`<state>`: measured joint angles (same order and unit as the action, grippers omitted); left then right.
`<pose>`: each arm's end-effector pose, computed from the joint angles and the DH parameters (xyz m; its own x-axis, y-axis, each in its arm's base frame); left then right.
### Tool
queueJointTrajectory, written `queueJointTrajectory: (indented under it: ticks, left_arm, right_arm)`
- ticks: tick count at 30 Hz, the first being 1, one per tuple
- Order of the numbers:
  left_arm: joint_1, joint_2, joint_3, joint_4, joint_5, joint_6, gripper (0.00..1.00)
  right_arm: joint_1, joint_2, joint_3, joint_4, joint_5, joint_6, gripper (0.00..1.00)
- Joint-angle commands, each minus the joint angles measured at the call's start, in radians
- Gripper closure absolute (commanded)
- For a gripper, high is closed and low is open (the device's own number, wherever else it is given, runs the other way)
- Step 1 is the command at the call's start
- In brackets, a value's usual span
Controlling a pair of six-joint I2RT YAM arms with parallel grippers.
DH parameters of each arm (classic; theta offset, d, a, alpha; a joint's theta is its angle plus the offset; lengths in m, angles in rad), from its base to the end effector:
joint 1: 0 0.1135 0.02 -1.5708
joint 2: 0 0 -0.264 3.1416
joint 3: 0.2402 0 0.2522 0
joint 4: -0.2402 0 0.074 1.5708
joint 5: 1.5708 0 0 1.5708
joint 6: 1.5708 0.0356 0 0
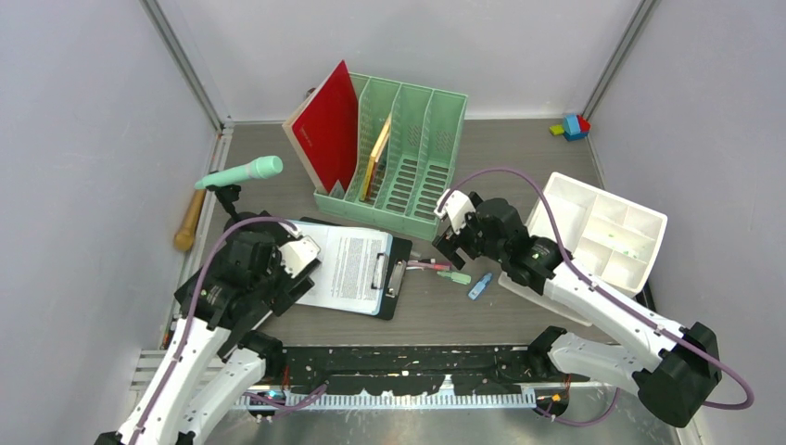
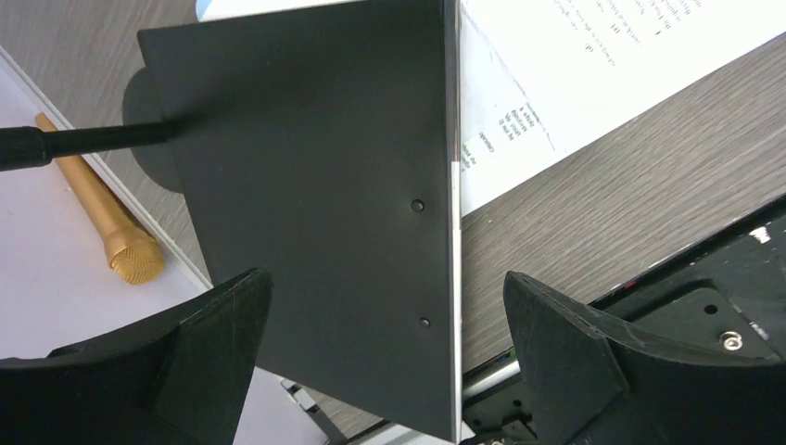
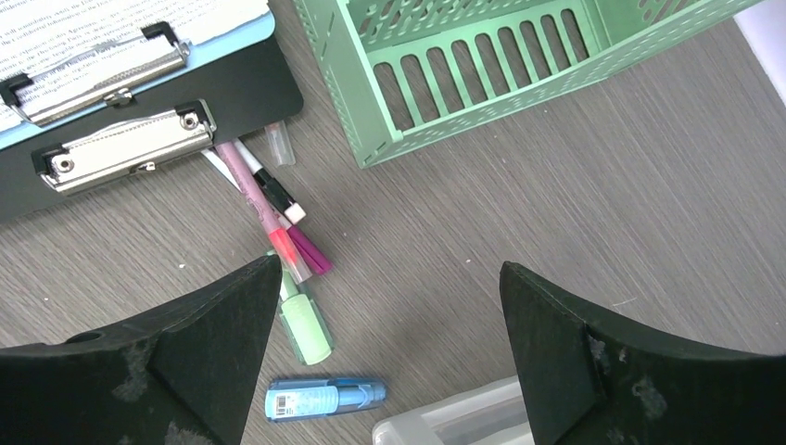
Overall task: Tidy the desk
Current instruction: Pick up the folder from the center of the board.
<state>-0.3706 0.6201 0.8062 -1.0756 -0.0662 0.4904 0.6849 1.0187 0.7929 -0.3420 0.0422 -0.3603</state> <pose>0.0976 -0.0354 0.2861 -0.4868 0.6933 -0.5314 0.6255 0.7013 0.3420 0.1761 0.1419 0.2830 -0.1767 -0.5991 -0.7810 -0.7125 0.6252 -0.3185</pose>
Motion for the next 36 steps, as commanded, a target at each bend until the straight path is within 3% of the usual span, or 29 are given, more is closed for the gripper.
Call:
queueJointTrajectory:
  ticks: [1,5,11,18,26,36]
  left_arm:
    - [0.005,0.016,-0.008,-0.014,-0.056,0.049,0.00]
    - [0.004,-0.011,-0.042,-0.032,-0.018,0.098,0.00]
    - [0.004,-0.010,-0.153,0.028,-0.097,0.178,0.00]
    - [0.004,-0.010,-0.273,0.131,-0.100,0.210,0.00]
    - [0.002,0.003,-0.405,0.295,-0.218,0.289,0.00]
    - [0.002,-0.130,-0.500,0.320,-0.237,0.364,0.01]
  right_arm:
    - [0.001,-0.005,-0.013,0.057,0.020,-0.003,0.06]
    - [0.002,0.022,-0.014,0.062,0.026,-0.010,0.06]
    - [0.002,0.052,-0.012,0.060,0.040,-0.018,0.06]
    - [0.002,0.067,-0.020,0.071,0.059,-0.032,0.06]
    - [0.002,0.068,-0.024,0.073,0.059,-0.037,0.06]
    - [0.002,0.080,-0.021,0.066,0.049,-0.040,0.07]
